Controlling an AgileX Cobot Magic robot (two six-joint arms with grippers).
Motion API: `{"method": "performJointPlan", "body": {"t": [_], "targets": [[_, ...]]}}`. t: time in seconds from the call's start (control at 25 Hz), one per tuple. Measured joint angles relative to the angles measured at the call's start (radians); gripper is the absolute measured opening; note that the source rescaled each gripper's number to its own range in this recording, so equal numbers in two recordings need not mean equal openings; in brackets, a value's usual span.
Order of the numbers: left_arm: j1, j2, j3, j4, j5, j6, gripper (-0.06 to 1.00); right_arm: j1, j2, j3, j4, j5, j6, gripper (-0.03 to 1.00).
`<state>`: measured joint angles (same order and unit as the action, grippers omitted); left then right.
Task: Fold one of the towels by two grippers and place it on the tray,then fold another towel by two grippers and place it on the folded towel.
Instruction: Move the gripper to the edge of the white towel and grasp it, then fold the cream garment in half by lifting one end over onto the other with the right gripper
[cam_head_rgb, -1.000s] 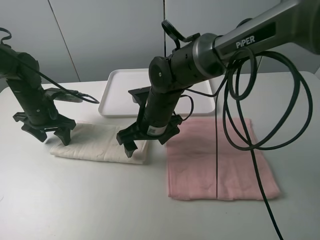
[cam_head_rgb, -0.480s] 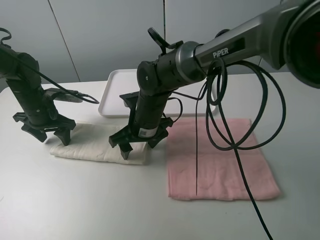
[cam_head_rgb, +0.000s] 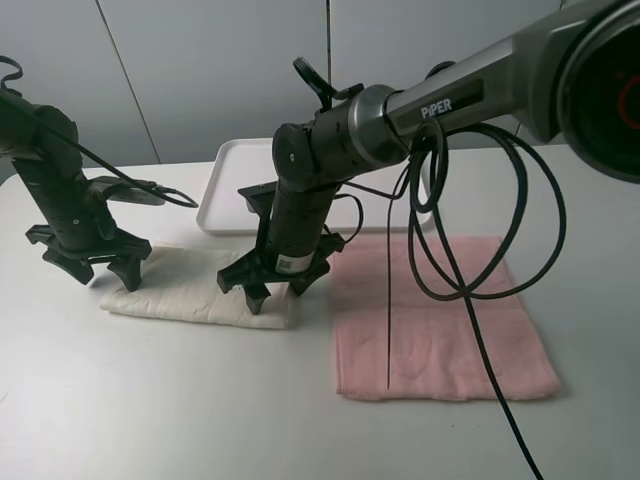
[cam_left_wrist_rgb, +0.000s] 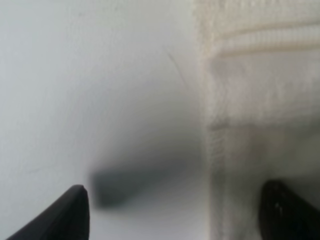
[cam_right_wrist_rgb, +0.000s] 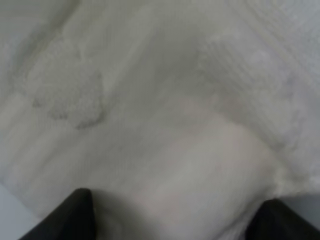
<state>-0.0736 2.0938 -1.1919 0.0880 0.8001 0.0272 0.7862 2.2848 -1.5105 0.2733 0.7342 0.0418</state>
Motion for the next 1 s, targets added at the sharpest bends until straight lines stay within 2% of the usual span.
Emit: {"method": "performJointPlan", "body": {"t": [0.12,0.24,0.48,0.72,1.0], "targets": [[0.0,0.0,0.0,0.0,0.0,0.0,0.9,0.0,0.007,0.0,0.016,-0.008,-0.005,0.34],[0.0,0.0,0.0,0.0,0.0,0.0,0.9,0.0,0.013,0.0,0.082,-0.015,-0.065,0.06],[0.0,0.0,0.0,0.0,0.0,0.0,0.9,0.0,0.011,0.0,0.088,-0.018,-0.095,0.04],[0.0,0.0,0.0,0.0,0.0,0.0,0.9,0.0,-0.051,0.008,0.051,-0.009,-0.099,0.04],[0.0,0.0,0.0,0.0,0.0,0.0,0.9,0.0,-0.125,0.008,0.074,-0.032,-0.101,0.04]]}}
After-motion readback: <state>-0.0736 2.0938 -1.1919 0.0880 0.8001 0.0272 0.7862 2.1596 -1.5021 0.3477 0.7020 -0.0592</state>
